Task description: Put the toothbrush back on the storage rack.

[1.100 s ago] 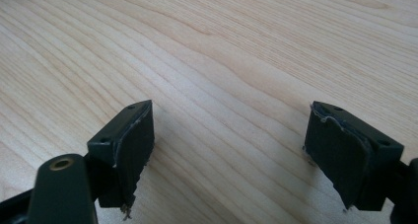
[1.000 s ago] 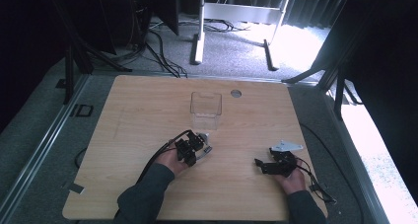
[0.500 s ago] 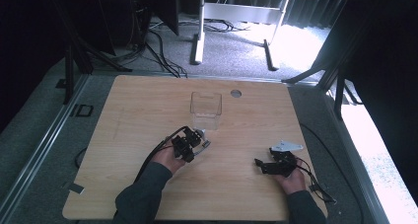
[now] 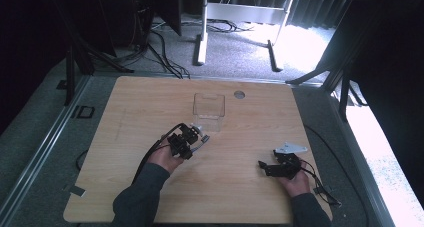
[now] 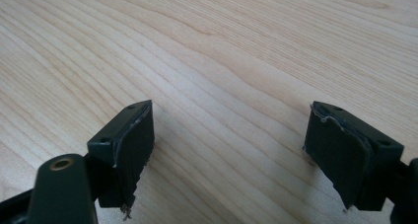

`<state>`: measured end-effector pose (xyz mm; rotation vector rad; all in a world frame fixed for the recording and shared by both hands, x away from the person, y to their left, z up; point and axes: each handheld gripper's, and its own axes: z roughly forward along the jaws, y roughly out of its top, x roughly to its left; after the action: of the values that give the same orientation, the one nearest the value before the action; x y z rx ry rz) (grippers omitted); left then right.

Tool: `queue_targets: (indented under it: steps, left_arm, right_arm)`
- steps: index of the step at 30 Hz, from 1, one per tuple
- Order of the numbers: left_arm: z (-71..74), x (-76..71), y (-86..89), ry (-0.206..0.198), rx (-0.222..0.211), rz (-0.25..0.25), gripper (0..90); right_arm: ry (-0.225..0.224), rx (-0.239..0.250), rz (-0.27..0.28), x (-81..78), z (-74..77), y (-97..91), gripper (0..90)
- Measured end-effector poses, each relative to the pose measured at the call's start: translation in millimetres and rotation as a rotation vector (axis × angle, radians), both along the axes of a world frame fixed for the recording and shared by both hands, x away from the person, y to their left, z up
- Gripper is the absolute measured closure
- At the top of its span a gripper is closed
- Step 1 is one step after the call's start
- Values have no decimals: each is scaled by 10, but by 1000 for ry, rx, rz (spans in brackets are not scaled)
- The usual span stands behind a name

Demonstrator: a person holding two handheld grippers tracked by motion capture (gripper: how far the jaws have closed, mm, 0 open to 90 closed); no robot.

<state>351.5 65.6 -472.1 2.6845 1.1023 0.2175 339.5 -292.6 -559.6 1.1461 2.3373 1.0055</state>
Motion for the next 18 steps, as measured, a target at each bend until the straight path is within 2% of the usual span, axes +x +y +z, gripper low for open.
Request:
queue_targets:
  steps: [6,18]
  left_arm:
    - [48,-3,29,-50,-19,23,826]
    - [121,-2,84,-107,-48,51,826]
  right_arm:
    - [0,-1,1,0,0,-1,187]
    - [-4,-3,3,3,-1,-3,187]
